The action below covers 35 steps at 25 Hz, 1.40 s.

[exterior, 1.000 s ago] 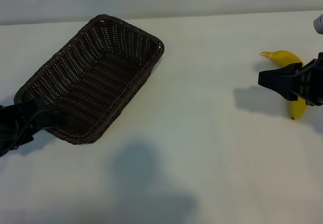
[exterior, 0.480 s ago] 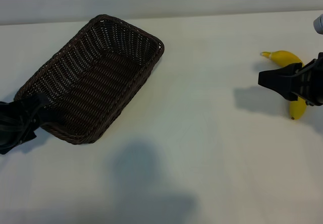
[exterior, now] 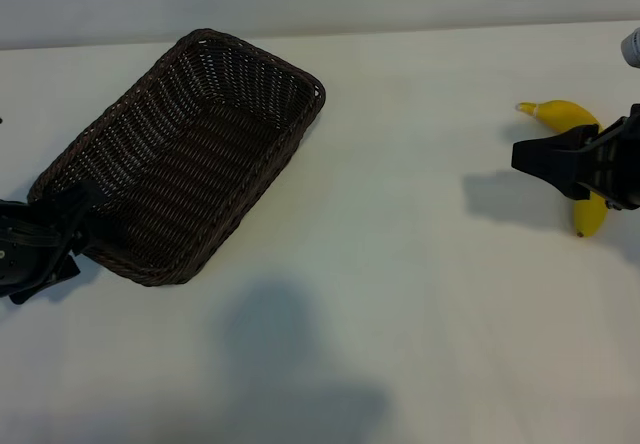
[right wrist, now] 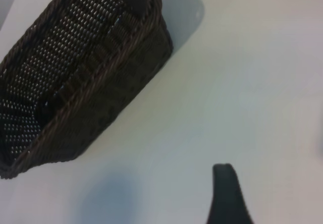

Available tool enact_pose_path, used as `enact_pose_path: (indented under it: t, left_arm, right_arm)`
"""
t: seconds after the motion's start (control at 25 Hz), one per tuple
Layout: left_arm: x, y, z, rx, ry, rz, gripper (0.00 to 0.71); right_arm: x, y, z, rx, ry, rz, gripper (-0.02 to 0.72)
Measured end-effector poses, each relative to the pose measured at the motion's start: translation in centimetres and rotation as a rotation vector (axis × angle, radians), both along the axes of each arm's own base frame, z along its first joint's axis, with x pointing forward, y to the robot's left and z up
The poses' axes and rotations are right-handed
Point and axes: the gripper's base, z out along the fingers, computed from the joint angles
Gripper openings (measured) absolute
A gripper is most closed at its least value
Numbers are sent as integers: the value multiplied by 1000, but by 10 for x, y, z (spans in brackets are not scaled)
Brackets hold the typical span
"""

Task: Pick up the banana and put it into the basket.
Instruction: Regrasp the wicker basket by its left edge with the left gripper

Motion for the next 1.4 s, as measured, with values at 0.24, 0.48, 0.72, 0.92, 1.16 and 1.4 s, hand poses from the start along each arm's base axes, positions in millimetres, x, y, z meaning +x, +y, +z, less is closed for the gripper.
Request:
enact_pose_path:
  t: [0.24,0.48,0.72,0.92,1.16,1.4]
  left_arm:
    - [4,2,-2,9,-19,19,562]
    - [5,3,-3,16,-26,23,562]
    - [9,3,-12,28,1,21,562]
    - [14,5,-28,48,49,20,562]
    - [19,8,-36,62,58,43,562]
    - [22,10,-40,76,53,60,514]
  right_arm:
    - [0,0,0,0,0,0,458]
    - [0,0,0,0,0,0,458]
    - [0,0,0,0,0,0,458]
    - [0,0,0,0,0,0,458]
    - [0,0,0,0,0,0,457]
    - [0,0,0,0,0,0,457]
